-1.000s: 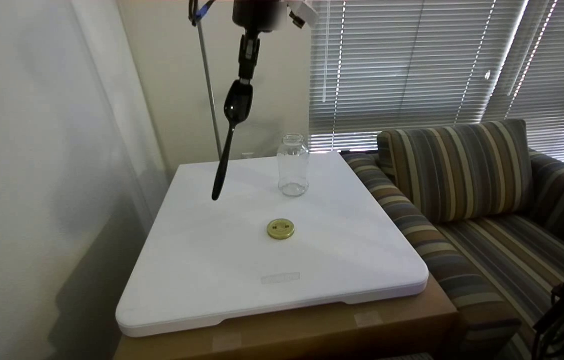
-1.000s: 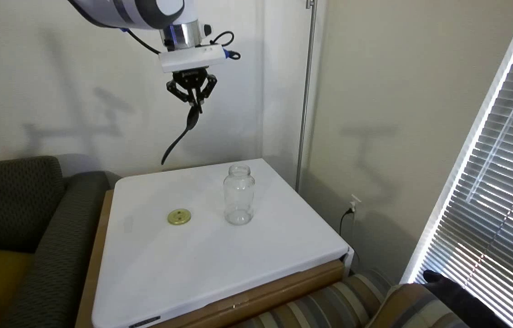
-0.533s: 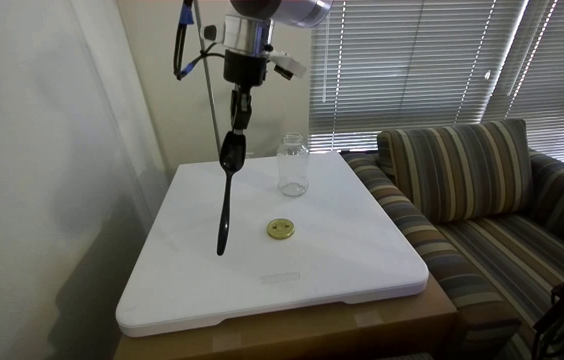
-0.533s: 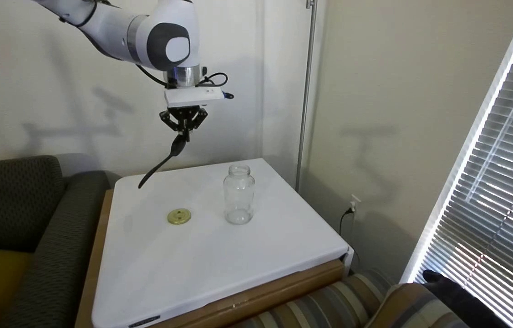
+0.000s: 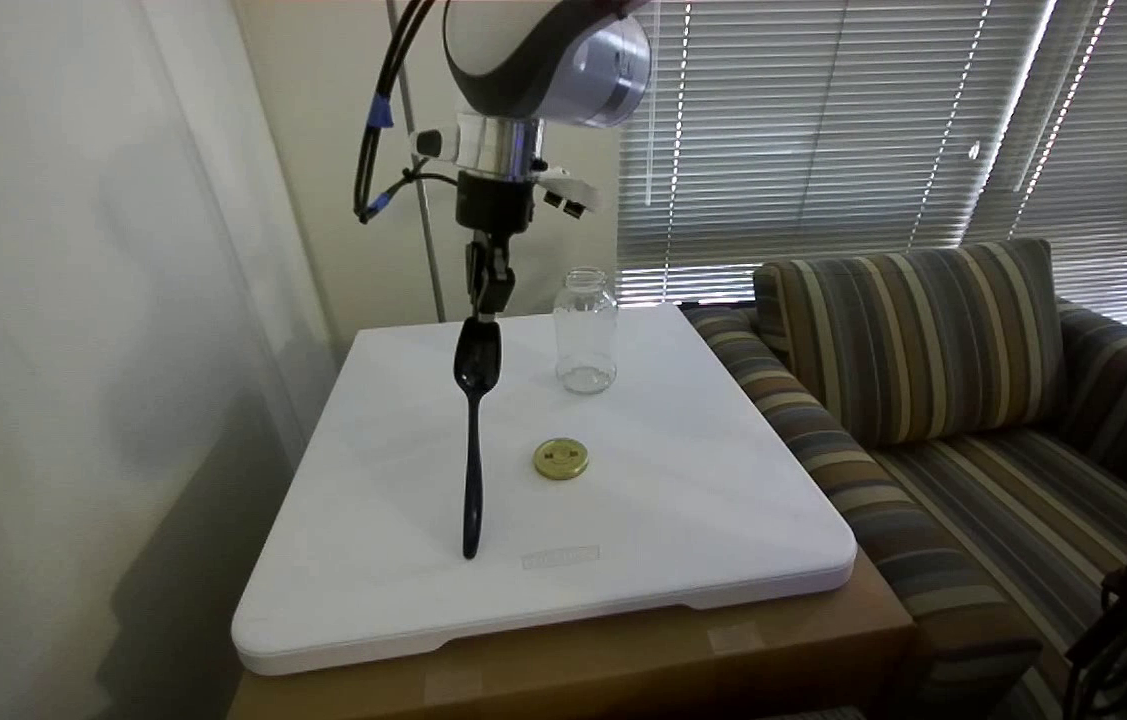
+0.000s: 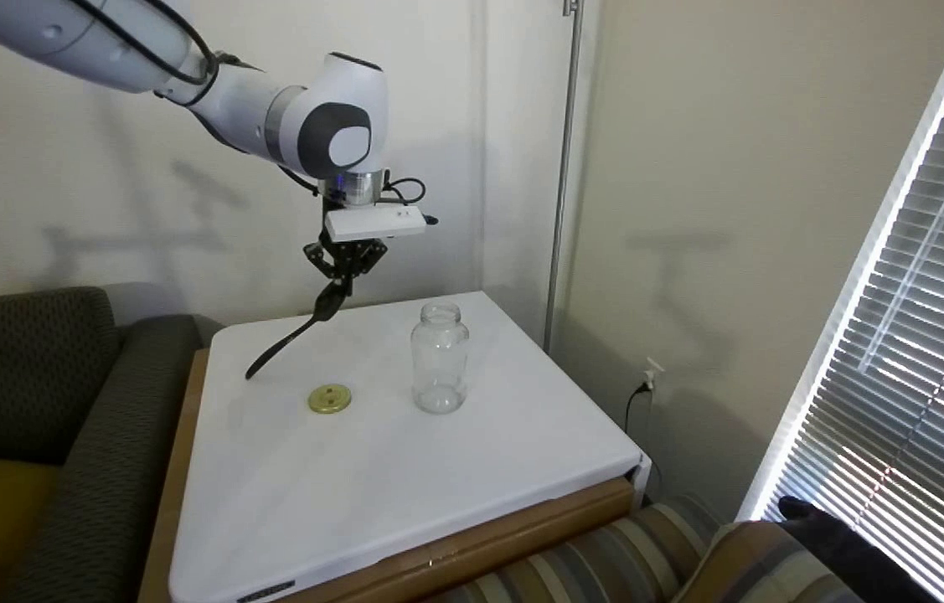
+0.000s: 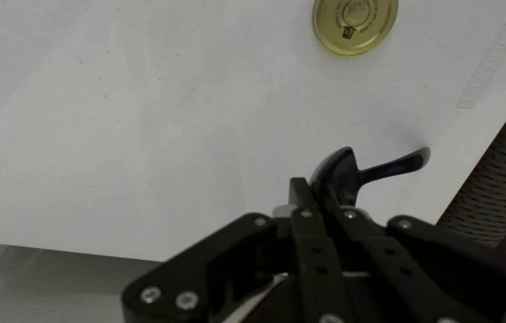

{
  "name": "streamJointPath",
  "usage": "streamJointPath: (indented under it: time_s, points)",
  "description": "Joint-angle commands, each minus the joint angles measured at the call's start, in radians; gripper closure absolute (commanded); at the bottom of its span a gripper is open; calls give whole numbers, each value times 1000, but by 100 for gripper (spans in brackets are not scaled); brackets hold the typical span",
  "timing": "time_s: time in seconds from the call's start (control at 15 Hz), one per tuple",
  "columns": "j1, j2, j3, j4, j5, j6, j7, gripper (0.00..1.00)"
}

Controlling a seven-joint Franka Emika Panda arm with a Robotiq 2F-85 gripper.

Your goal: Remove the black spatula from the glass jar

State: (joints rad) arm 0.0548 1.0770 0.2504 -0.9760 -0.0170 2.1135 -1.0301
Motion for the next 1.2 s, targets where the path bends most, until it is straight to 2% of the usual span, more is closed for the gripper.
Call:
streamJointPath:
  time_s: [0.0, 0.13, 0.33, 0.8, 1.13]
  points:
    - [5, 80, 6, 126, 34, -71, -54, 99]
    - [18, 101, -9, 145, 32, -72, -37, 99]
    - [27, 101, -11, 116, 2, -21, -10, 99]
    - [44, 93, -16, 112, 15, -114, 141, 99]
    - [56, 98, -27, 115, 4, -103, 243, 99]
